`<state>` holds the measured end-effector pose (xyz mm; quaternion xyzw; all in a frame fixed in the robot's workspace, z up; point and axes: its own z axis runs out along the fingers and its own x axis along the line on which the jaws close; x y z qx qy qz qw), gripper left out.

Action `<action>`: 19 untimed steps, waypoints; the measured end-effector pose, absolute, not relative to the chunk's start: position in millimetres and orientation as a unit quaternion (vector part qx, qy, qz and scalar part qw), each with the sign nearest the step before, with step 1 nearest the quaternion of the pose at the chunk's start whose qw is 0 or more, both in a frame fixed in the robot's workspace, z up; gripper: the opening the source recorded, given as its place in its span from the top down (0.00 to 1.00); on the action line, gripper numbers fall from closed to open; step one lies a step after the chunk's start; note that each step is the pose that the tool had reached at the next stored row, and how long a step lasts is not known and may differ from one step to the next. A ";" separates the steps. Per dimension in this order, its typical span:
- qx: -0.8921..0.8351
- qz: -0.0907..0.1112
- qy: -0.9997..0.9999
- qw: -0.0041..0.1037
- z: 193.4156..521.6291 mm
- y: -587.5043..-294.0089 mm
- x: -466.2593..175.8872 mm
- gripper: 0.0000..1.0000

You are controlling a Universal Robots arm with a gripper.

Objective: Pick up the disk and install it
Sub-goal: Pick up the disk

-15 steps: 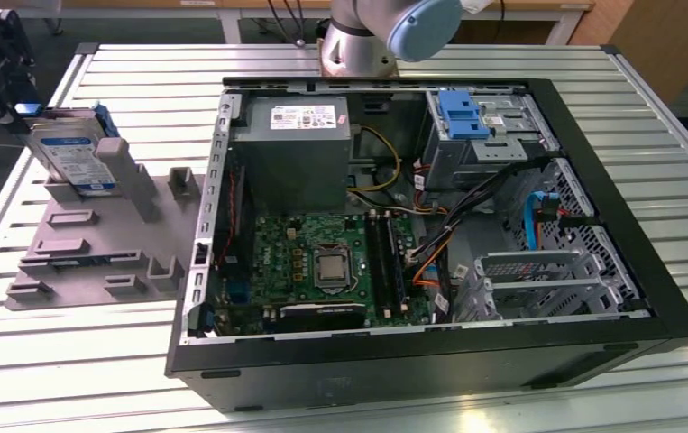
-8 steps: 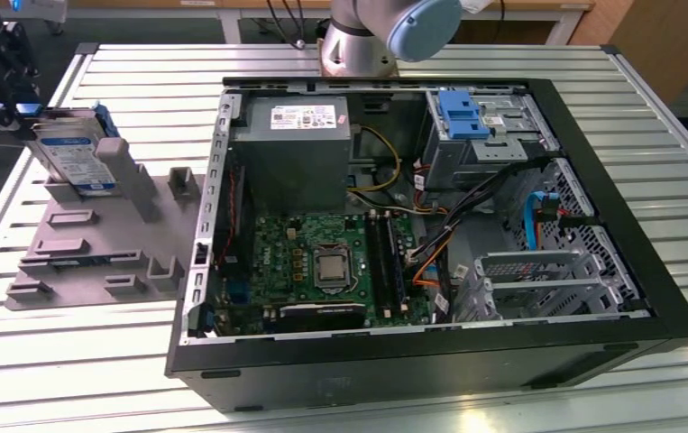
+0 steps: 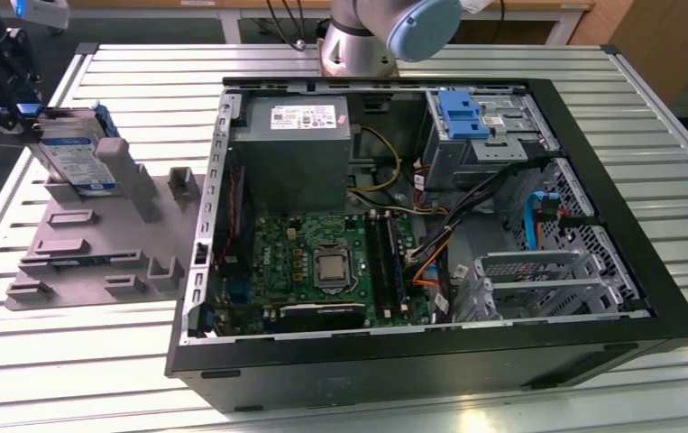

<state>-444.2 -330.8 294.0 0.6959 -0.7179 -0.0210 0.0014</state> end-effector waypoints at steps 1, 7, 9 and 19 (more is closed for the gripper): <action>0.696 -0.021 -0.718 0.001 293.1 -330.8 -444.2 0.55; 0.696 -0.021 -0.718 0.001 291.4 -330.8 -444.2 0.55; 0.696 -0.021 -0.718 0.001 291.2 -330.8 -444.2 0.55; 0.697 -0.021 -0.717 0.002 290.1 -331.3 -444.2 0.55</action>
